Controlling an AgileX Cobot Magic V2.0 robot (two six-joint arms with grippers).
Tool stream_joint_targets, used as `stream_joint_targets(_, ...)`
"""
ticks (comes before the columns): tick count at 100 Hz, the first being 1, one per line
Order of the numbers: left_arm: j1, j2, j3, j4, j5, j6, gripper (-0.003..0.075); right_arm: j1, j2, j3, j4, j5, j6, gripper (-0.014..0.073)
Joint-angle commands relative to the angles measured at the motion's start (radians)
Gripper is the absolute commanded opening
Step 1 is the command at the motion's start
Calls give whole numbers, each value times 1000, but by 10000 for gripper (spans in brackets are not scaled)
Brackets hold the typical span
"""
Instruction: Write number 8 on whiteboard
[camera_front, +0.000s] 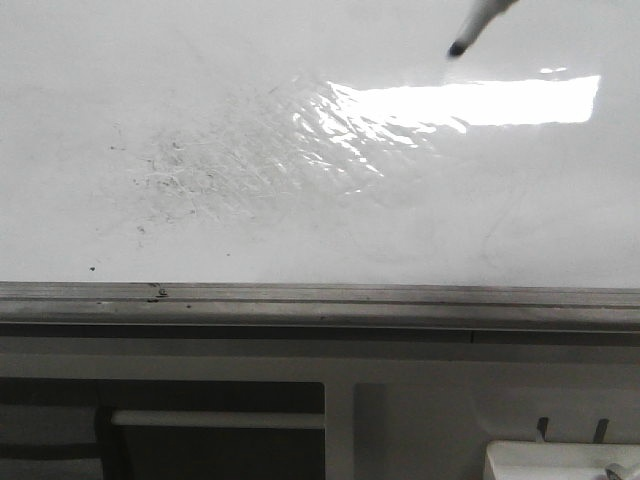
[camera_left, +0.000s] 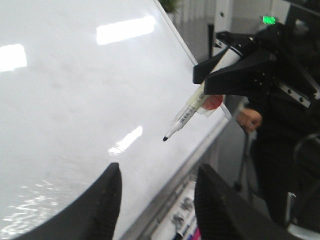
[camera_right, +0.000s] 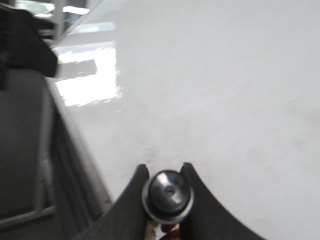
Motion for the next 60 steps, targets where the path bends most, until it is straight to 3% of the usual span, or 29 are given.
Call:
stream_joint_targets(1,-6,-90,15,-32,-123,-15,214,1,-12,-22,-14,-210,-9,-62)
stream_joint_targets(22,-6,-235,128,-32,-153,-15,-23,1,71,-24,-24,-229,-9,-64)
stream_joint_targets(45,-6,-251,155,-70,-144,-15,-20,1,141,-26,-63,-447,-9,-64)
stream_joint_targets(60,-6,-251,155,-70,-131,-15,-20,1,151,-26,-73,-444,-7,-64)
